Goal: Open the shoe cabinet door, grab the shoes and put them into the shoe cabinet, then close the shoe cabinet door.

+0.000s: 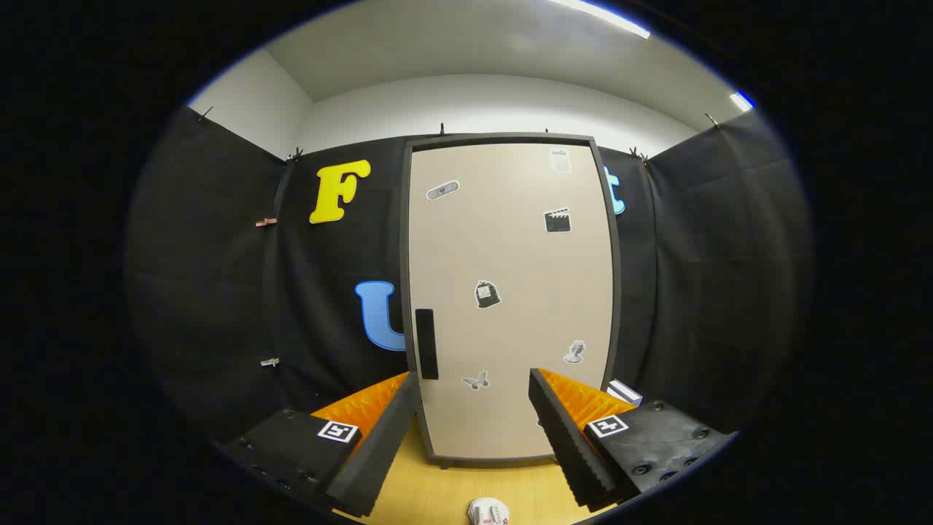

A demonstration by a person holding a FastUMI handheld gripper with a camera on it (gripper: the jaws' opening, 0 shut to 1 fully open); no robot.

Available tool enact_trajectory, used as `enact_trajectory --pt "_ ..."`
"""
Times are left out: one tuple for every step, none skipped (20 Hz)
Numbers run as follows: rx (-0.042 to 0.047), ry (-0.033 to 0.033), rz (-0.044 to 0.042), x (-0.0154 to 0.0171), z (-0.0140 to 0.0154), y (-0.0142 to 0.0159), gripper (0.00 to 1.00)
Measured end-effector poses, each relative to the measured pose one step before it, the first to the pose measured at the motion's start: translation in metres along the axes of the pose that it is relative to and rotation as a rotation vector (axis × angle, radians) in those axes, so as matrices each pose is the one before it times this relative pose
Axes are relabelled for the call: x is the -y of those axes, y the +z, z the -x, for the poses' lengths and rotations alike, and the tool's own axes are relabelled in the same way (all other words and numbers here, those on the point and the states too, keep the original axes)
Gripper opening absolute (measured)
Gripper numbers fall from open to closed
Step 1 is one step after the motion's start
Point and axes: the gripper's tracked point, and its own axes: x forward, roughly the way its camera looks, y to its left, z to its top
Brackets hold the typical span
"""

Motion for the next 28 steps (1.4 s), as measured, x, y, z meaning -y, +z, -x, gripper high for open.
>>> enact_trajectory --pt "0.00182 -0.00298 0.00984 -0.00246 -0.00304 0.0009 0.98" --pt "0.00339 -0.00813 0.00576 -0.00199 -0.00261 0.00033 0.98" --pt "-0.00431 -0.00702 -0.00366 -0.00313 -0.00154 -0.00137 0.98" --pt "0.00232 -0.00591 -0.00598 -0.00425 -0.00074 -0.00079 0.98" --pt "0.00207 -0.00632 -0.00134 -0.00359 -0.00258 -0.00044 0.98" --pt "-0.004 -0.00836 0.00341 -0.00355 -0.0019 -0.00203 0.98" --pt "-0.00352 -0.00416 0.00461 -0.00635 -0.00082 -0.00203 0.98" --pt "0.00034 -0.00241 0.00159 -0.005 -0.00099 -0.00026 0.98" --pt "0.00187 -0.00362 0.0012 -0.00414 -0.00103 0.00031 0.98" --pt "0.00191 -0.00497 0.0018 -0.00332 -0.00122 -0.00005 0.98" --pt "-0.00056 -0.00582 0.002 -0.00237 -0.00121 -0.00061 0.98" --pt "-0.00128 -0.00192 0.00021 -0.00347 -0.00019 -0.00043 0.98" --pt "0.00107 -0.00261 -0.00031 -0.00342 -0.0004 -0.00037 0.98" --pt "0.00176 -0.00323 -0.00084 -0.00227 -0.0006 0.00007 0.98" --pt "0.00237 -0.00218 -0.00239 -0.00253 -0.00106 -0.00033 0.98" --pt "0.00036 -0.00151 -0.00372 -0.00196 -0.00099 -0.0002 0.98" --pt "-0.00156 0.00054 -0.00244 -0.00291 -0.00199 -0.00116 0.98" --pt "-0.00408 -0.00189 0.00016 -0.00153 -0.00218 -0.0018 0.98" --pt "-0.005 -0.00041 0.00144 -0.00195 -0.00228 -0.00216 0.98" --pt "-0.00755 -0.00133 0.0019 -0.00198 -0.00296 -0.00294 0.98" --pt "-0.00564 -0.00039 0.00026 -0.0018 -0.00425 -0.00187 0.98" --pt "-0.00297 0.00008 -0.00073 -0.00251 -0.00386 -0.00136 0.98" --pt "-0.00334 0.00152 -0.00078 -0.00231 -0.00456 -0.0016 0.98" --pt "-0.00046 0.0002 -0.00136 -0.00186 -0.00608 -0.00077 0.98" --pt "-0.00035 -0.00051 -0.0029 -0.00154 -0.00685 -0.00019 0.98" --pt "-0.00011 0.00066 -0.00355 -0.002 -0.00745 0.00022 0.98" --pt "-0.00077 -0.0009 -0.00201 -0.00177 -0.00847 -0.00114 0.98" --pt "-0.0015 0.00125 -0.0015 -0.00163 -0.00756 -0.0007 0.98"
